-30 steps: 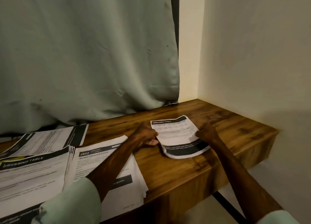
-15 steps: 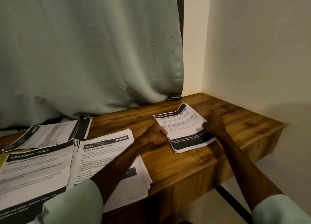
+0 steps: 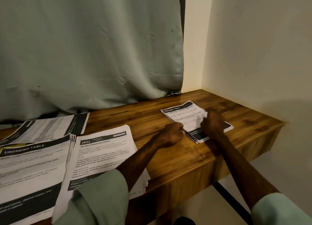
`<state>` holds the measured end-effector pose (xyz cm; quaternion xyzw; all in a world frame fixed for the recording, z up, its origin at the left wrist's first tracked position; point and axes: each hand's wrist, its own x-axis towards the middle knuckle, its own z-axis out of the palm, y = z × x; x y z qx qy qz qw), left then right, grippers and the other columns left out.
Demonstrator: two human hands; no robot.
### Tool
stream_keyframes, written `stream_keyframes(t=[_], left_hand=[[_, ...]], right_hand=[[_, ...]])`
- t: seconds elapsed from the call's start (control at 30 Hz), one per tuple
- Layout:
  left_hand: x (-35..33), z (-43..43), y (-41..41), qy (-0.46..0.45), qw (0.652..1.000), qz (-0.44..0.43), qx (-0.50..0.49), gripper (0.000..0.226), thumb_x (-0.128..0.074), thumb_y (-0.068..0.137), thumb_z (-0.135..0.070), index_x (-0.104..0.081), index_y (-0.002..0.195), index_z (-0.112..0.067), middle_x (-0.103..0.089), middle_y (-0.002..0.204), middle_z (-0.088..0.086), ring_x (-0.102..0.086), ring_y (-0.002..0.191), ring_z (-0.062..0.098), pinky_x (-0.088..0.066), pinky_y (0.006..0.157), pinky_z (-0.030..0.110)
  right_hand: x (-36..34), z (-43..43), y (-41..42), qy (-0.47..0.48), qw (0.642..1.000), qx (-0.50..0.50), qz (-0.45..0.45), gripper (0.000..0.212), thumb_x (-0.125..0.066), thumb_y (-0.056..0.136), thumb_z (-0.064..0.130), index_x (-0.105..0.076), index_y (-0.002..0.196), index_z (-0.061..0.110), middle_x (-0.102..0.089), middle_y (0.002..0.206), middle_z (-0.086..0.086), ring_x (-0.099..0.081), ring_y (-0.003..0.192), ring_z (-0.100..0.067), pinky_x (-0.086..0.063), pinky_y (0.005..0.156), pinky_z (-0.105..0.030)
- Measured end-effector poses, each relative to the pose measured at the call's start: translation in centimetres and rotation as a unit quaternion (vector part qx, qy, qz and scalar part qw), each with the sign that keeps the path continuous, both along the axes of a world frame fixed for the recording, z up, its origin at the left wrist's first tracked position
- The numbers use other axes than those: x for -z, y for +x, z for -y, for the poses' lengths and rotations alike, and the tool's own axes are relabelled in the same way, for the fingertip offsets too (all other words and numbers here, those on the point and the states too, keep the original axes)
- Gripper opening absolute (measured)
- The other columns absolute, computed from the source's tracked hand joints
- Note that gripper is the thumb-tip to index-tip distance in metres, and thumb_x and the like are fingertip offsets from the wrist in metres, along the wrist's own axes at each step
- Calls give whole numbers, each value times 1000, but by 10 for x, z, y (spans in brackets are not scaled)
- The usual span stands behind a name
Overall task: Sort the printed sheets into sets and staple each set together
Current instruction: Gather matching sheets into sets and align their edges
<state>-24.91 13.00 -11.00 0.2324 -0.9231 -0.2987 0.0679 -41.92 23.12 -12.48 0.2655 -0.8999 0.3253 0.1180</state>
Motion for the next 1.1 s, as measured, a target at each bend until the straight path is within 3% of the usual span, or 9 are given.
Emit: stream_keyframes(t=[0.17, 0.27, 0.33, 0.43, 0.53, 0.63, 0.87, 0.97, 1.1], left_hand=[[-19, 22, 45, -30, 999, -16, -38, 16, -57, 100, -21, -67, 113, -23, -68, 113, 1, -65, 100, 22, -58, 91, 46], [-35, 40, 90, -103, 989, 41, -100, 16, -66, 97, -28, -67, 109, -18, -67, 108, 2, -65, 100, 24, -57, 90, 47], [-39, 47, 128, -149, 975, 87, -143, 24, -68, 97, -30, -64, 115, -15, -65, 112, 5, -63, 103, 25, -54, 91, 41], [-37, 53, 191, -214, 935, 184, -217, 38, -64, 98, -34, -57, 131, -15, -59, 134, 8, -54, 124, 30, -46, 103, 43], [-20, 53, 240, -210, 919, 235, -236, 50, -59, 100, -46, -50, 142, -21, -48, 148, 10, -37, 140, 36, -36, 111, 48], [-4, 48, 256, -200, 926, 222, -230, 52, -51, 103, -50, -45, 147, -22, -47, 150, 11, -40, 137, 34, -38, 108, 44], [-3, 37, 250, -300, 902, 237, -199, 36, -50, 106, -37, -55, 135, -15, -62, 133, 9, -57, 123, 28, -40, 103, 36], [0, 40, 250, -303, 902, 234, -200, 35, -55, 104, -37, -58, 132, -15, -65, 129, 7, -60, 118, 26, -41, 102, 37], [2, 44, 252, -294, 910, 200, -213, 39, -53, 105, -41, -59, 132, -15, -65, 129, 6, -61, 118, 26, -42, 100, 36]], right_hand=[[-1, 3, 114, -109, 972, -205, 41, 19, -74, 88, 14, -71, 103, 25, -69, 108, 11, -65, 100, -5, -52, 79, -18], [8, 15, 172, -76, 956, -273, 80, 6, -72, 86, 25, -70, 80, 23, -71, 76, 8, -68, 68, -8, -58, 56, -27], [18, 28, 197, -34, 959, -273, 75, 25, -73, 87, 37, -66, 72, 19, -66, 66, 3, -65, 61, -13, -56, 53, -31], [27, 49, 221, 33, 959, -268, 83, 40, -74, 89, 51, -66, 68, 17, -68, 73, -2, -66, 65, -14, -53, 59, -28], [20, 63, 239, 66, 950, -290, 91, 42, -72, 88, 56, -68, 83, 14, -71, 99, -10, -65, 81, -20, -45, 59, -24], [9, 69, 256, 89, 943, -311, 80, 42, -77, 89, 42, -69, 111, 7, -72, 114, -9, -61, 83, -16, -42, 57, -20], [-22, 82, 261, 144, 926, -306, 165, 47, -78, 88, 41, -61, 121, 13, -66, 131, -9, -63, 99, -20, -44, 74, -26], [-30, 84, 248, 132, 880, -364, 276, 26, -82, 85, 35, -65, 99, 22, -72, 122, -6, -71, 75, -9, -52, 58, -20], [-25, 85, 239, 115, 868, -377, 303, 24, -84, 84, 25, -69, 100, 17, -76, 103, 0, -75, 78, -14, -62, 67, -27]])
